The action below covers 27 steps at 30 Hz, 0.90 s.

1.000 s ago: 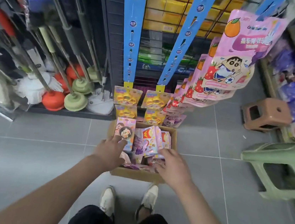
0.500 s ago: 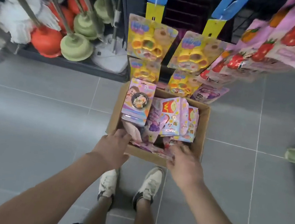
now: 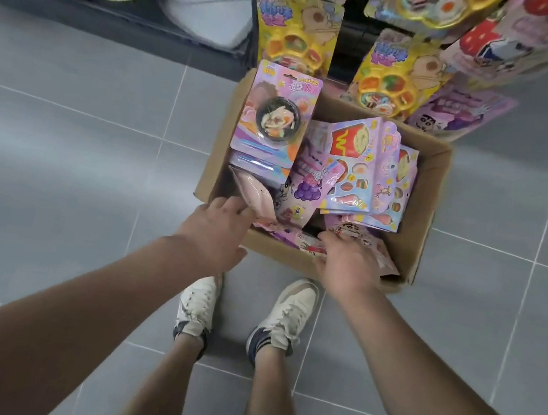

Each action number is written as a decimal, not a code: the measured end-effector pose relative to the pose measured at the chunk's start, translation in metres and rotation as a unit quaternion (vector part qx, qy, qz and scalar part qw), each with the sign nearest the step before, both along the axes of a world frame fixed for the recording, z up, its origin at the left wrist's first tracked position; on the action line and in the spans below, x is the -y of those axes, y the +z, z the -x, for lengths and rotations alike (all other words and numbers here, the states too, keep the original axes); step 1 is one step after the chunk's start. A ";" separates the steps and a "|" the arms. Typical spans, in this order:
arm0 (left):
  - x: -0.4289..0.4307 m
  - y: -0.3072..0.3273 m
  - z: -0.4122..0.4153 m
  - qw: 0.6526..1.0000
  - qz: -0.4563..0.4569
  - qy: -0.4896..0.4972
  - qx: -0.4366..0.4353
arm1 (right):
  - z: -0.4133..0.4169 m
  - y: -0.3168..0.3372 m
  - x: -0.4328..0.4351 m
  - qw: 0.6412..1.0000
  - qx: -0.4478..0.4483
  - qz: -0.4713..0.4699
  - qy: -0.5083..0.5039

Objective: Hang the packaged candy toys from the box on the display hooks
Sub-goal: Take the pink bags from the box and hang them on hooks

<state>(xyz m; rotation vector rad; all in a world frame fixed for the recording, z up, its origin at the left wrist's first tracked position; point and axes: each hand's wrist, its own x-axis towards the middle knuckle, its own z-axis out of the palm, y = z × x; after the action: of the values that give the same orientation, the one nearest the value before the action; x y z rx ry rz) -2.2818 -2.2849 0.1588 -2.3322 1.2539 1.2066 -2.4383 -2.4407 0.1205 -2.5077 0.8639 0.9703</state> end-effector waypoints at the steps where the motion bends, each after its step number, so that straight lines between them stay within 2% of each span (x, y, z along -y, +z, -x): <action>1: 0.000 -0.003 0.000 1.000 0.001 0.002 -0.001 | -0.001 -0.007 0.001 1.000 -0.007 -0.001 0.005; 7: -0.006 -0.011 -0.003 0.999 0.005 0.043 -0.019 | 0.000 -0.023 0.011 1.000 0.024 -0.013 -0.005; 13: -0.009 -0.004 -0.011 0.992 -0.008 0.124 0.010 | 0.008 0.020 0.030 0.972 0.217 0.057 -0.067; 16: -0.002 -0.004 -0.011 0.969 0.036 0.237 -0.056 | 0.008 0.031 0.037 0.937 0.276 -0.021 -0.212; 18: 0.004 -0.007 -0.008 0.926 0.072 0.347 -0.134 | 0.006 0.029 0.039 0.885 0.303 -0.102 -0.338; 21: 0.010 -0.011 -0.006 0.802 0.101 0.515 -0.286 | 0.000 0.021 0.034 0.812 0.303 -0.192 -0.460; 24: 0.011 -0.017 -0.003 0.709 0.165 0.567 -0.385 | -0.006 0.013 0.016 0.760 0.303 -0.268 -0.509; 27: 0.007 -0.022 -0.003 0.646 0.218 0.617 -0.392 | -0.013 0.009 -0.004 0.736 0.298 -0.313 -0.521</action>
<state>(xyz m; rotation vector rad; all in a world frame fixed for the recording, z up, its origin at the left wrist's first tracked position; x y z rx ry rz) -2.2787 -2.2924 0.1371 -3.1897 -0.3966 2.7634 -2.4257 -2.4365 0.1294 -1.2220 1.1915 0.0020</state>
